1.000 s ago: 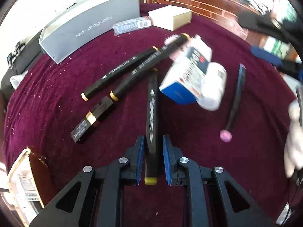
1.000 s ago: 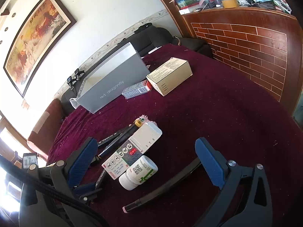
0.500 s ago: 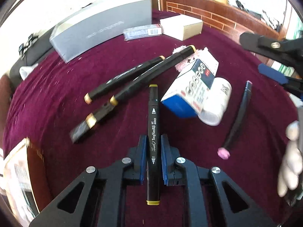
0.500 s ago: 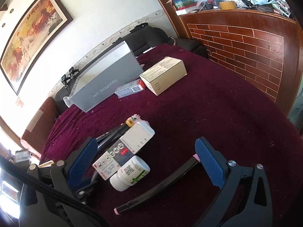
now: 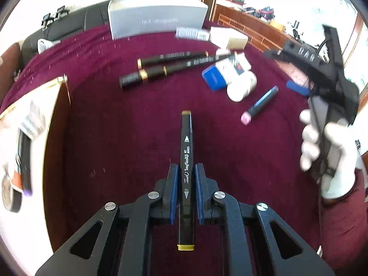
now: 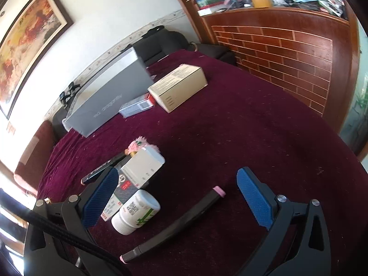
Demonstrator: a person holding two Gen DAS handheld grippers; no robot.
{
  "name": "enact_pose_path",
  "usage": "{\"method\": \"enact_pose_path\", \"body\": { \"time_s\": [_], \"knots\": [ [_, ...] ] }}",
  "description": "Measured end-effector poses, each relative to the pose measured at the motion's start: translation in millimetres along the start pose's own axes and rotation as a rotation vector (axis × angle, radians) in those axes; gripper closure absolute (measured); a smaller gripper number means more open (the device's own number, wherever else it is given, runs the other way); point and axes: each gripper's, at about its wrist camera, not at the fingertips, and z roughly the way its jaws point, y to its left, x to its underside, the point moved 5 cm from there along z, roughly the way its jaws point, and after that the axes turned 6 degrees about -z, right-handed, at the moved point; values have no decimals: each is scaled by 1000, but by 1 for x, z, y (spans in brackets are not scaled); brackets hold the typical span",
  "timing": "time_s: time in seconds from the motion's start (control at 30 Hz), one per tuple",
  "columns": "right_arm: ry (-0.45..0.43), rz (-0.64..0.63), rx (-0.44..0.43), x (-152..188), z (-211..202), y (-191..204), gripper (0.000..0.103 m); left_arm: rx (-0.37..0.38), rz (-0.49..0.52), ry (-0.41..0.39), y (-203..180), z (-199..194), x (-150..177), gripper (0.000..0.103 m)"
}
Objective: Organize objects
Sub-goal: 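Grasp the pink-capped black marker with the right gripper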
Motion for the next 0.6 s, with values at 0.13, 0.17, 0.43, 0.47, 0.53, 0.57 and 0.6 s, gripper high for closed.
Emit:
{"method": "enact_pose_path", "body": {
  "time_s": [0.13, 0.17, 0.43, 0.47, 0.53, 0.57, 0.6],
  "knots": [
    [58, 46, -48, 9, -14, -3, 0, -17, 13, -1, -7, 9, 1, 92],
    [88, 40, -44, 14, -17, -3, 0, -34, 20, -15, -10, 11, -1, 92],
    [253, -124, 30, 41, -14, 29, 30, -10, -19, -53, -6, 4, 6, 92],
    [275, -155, 50, 45, -9, 35, 34, -4, -31, -58, -2, 0, 8, 92],
    [317, -185, 99, 51, 1, 40, 46, 12, -61, -64, 8, -8, 13, 92],
    [328, -188, 115, 53, 5, 41, 49, 26, -81, -68, 14, -12, 15, 92],
    [336, -191, 132, 55, 9, 41, 51, 35, -95, -73, 17, -16, 17, 92]
  ]
}}
